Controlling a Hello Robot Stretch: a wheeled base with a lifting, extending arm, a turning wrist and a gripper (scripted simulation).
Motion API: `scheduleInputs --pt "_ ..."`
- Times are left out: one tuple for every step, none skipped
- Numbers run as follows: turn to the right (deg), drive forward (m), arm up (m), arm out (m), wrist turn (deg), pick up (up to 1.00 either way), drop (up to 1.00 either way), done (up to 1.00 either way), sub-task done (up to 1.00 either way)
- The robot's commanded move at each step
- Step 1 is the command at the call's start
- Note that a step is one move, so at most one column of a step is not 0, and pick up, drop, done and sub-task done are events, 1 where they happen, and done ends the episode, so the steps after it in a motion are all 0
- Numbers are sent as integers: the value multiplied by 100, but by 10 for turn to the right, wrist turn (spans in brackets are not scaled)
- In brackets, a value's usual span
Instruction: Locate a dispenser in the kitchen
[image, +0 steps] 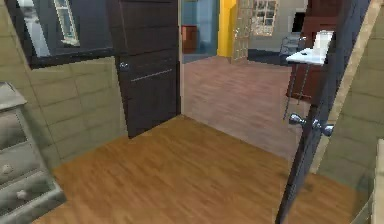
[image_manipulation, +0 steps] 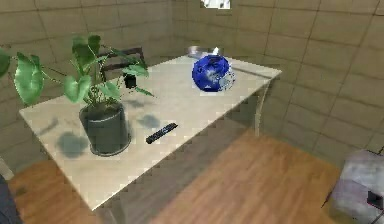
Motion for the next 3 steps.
scheduleInputs --pt "0 30 0 0 0 0 0 0 0" --pt "-180 0 0 0 0 0 0 0 0" --pt "0 75 0 0 0 0 0 0 0"
